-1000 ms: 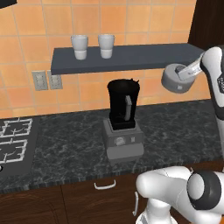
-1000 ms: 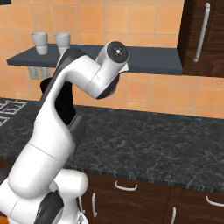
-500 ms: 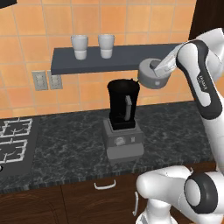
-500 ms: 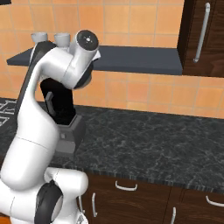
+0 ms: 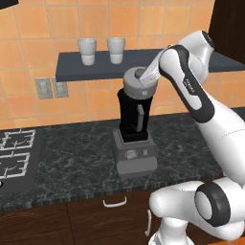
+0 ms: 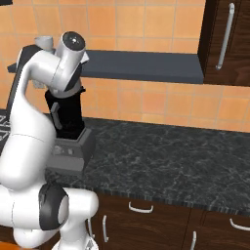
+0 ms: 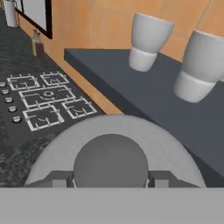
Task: Close the lid blender by securely placing the lid on top.
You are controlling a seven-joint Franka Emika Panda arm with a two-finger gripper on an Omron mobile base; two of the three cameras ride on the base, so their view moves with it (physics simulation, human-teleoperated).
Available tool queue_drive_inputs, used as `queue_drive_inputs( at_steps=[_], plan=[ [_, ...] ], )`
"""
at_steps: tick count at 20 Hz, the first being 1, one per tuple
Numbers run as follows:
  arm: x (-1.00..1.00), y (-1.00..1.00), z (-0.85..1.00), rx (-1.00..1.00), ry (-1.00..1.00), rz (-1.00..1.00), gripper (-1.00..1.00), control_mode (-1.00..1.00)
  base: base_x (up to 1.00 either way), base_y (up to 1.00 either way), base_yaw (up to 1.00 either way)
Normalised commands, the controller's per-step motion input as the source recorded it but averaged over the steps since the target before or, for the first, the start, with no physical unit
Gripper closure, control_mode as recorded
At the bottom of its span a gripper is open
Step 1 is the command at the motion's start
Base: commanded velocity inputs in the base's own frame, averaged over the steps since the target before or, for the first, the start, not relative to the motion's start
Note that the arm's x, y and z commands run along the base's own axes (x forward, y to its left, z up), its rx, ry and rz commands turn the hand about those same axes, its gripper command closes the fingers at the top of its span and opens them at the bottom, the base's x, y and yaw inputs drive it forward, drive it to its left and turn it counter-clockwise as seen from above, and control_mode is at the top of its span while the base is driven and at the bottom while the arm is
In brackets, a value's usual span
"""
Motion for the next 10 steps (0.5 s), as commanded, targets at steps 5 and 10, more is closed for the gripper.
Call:
queue_drive_inputs(
  at_steps=[5,10],
  plan=[
    [0.39,0.26,0.07,0.00,0.00,0.00,1.00,-1.00,0.00,0.00,0.00],
    [0.43,0.11,0.08,0.00,0.00,0.00,1.00,-1.00,0.00,0.00,0.00]
  ],
)
